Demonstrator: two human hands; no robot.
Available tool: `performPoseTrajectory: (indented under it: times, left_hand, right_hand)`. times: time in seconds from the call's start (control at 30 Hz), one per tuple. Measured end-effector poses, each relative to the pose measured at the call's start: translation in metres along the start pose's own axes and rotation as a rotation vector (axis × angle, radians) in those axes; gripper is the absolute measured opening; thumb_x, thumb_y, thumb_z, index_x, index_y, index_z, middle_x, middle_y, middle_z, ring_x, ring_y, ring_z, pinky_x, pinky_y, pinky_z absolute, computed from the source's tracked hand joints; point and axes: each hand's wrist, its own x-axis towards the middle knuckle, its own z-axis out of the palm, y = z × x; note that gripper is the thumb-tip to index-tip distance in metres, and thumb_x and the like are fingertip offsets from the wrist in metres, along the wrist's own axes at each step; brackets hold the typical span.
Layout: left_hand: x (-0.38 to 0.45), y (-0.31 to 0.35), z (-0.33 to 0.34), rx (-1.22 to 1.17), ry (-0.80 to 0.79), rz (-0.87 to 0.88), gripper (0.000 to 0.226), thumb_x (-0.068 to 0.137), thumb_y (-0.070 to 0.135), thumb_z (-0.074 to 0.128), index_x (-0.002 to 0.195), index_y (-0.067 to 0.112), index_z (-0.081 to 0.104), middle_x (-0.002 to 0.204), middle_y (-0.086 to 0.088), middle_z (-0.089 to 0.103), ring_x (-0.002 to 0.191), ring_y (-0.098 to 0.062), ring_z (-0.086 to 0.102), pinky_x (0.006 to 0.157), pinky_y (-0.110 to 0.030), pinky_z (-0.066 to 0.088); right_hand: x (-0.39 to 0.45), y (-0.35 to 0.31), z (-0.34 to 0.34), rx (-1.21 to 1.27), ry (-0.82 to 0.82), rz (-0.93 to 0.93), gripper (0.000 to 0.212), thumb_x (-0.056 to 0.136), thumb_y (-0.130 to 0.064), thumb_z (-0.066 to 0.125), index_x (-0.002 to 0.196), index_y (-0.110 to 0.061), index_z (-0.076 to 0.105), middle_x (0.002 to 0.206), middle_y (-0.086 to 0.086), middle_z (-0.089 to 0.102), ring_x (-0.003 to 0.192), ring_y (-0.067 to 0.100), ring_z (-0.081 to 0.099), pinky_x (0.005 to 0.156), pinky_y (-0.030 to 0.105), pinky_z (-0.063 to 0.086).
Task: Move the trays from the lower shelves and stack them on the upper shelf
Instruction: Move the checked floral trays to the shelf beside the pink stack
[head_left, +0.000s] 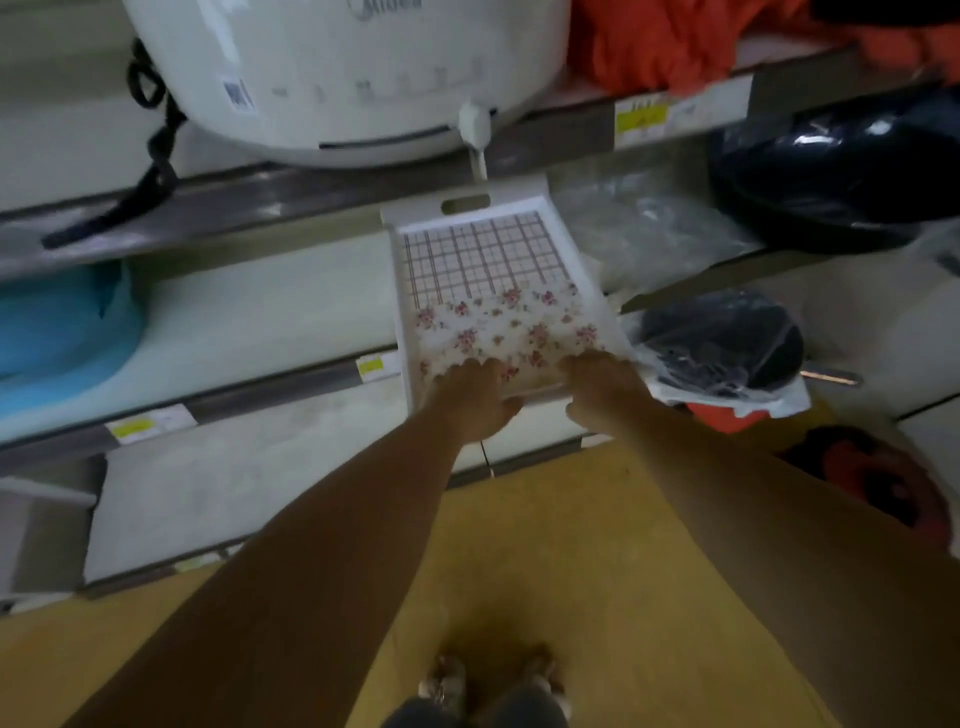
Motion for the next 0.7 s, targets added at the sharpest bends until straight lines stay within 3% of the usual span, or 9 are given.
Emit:
performPoseTrajectory:
  times: [0.23, 0.33, 0.43, 0.7]
  left_hand:
    - [0.007, -0.005, 0.02, 0.071, -0.015, 0.022, 0.06, 0.089, 0.049, 0.055, 0.136, 0.015, 0.042, 0.133, -0.01, 0.047, 0.124, -0.028, 0.045, 0.104, -0.041, 0.039]
    - [0.008, -0.012, 0.026, 0.112, 0.058, 0.029, 0.043, 0.091, 0.034, 0.056, 0.13, 0.016, 0.049, 0.128, -0.008, 0.051, 0.121, -0.026, 0.046, 0.103, -0.041, 0.04]
    - [0.001, -0.016, 0.026, 0.201, 0.133, 0.028, 0.029, 0.097, 0.018, 0.045, 0.125, 0.015, 0.049, 0.121, -0.008, 0.054, 0.113, -0.025, 0.051, 0.095, -0.039, 0.044]
    - [-0.018, -0.03, 0.002, 0.226, 0.198, 0.012, 0.03, 0.094, 0.007, 0.041, 0.122, 0.01, 0.048, 0.117, -0.01, 0.055, 0.109, -0.025, 0.053, 0.092, -0.037, 0.047]
  right_hand:
    - [0.004, 0.003, 0.012, -0.032, 0.047, -0.001, 0.032, 0.1, -0.016, 0.041, 0.13, -0.009, 0.046, 0.128, 0.008, 0.055, 0.121, 0.026, 0.052, 0.107, 0.041, 0.038]
    - [0.004, 0.005, 0.014, -0.138, 0.075, -0.042, 0.032, 0.101, -0.018, 0.036, 0.131, -0.01, 0.047, 0.13, 0.009, 0.055, 0.12, 0.026, 0.053, 0.107, 0.045, 0.039]
    - [-0.001, 0.001, 0.012, -0.143, 0.072, -0.06, 0.033, 0.1, -0.015, 0.035, 0.131, -0.007, 0.046, 0.13, 0.012, 0.054, 0.119, 0.029, 0.053, 0.103, 0.043, 0.04]
    - [-0.014, -0.024, -0.011, -0.211, 0.127, -0.164, 0.03, 0.102, -0.015, 0.031, 0.127, -0.003, 0.042, 0.118, 0.013, 0.061, 0.106, 0.029, 0.061, 0.088, 0.038, 0.047]
